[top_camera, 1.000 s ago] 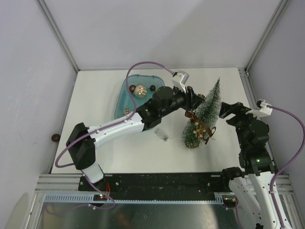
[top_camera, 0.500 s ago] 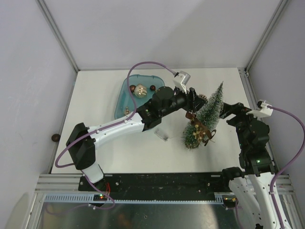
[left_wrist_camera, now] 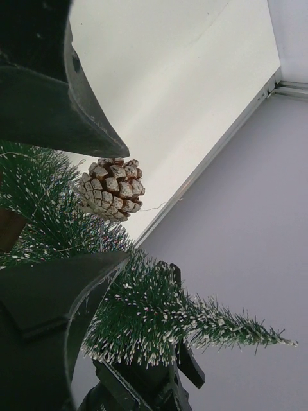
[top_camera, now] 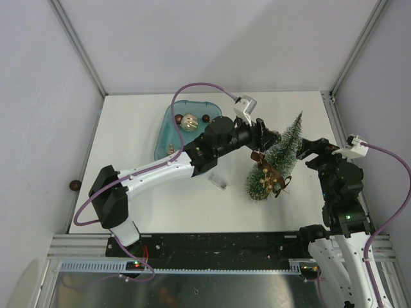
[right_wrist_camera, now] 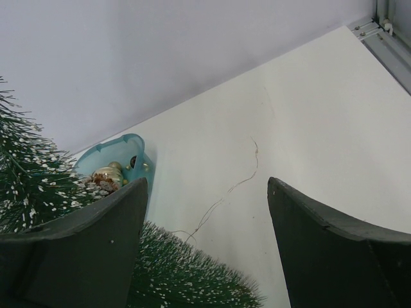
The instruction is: Decorate the small christmas tree
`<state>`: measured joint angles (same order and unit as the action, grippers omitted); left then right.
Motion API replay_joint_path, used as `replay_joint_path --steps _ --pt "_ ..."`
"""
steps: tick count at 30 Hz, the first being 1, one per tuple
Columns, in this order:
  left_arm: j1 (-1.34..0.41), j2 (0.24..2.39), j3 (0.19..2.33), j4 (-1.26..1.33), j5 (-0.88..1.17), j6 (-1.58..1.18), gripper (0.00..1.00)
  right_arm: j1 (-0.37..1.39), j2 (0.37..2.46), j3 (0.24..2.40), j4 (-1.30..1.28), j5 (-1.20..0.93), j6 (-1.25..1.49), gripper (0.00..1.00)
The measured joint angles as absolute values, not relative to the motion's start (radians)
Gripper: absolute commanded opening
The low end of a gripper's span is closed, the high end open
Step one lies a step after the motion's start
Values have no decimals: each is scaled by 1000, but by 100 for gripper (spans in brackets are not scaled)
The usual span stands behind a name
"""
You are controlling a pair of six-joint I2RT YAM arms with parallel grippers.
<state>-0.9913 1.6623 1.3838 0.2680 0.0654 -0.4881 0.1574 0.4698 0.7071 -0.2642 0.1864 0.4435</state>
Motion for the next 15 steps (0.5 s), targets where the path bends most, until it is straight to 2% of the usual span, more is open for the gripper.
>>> replay_joint_path --steps 8,11,15 --pt "-990 1650 1384 268 30 -467 70 157 464 707 -265 187 442 80" --pt "-978 1639 1384 268 1 -447 77 157 455 707 -270 187 440 83" --pt "-947 1610 1384 268 -35 -424 80 157 429 707 -286 203 440 85"
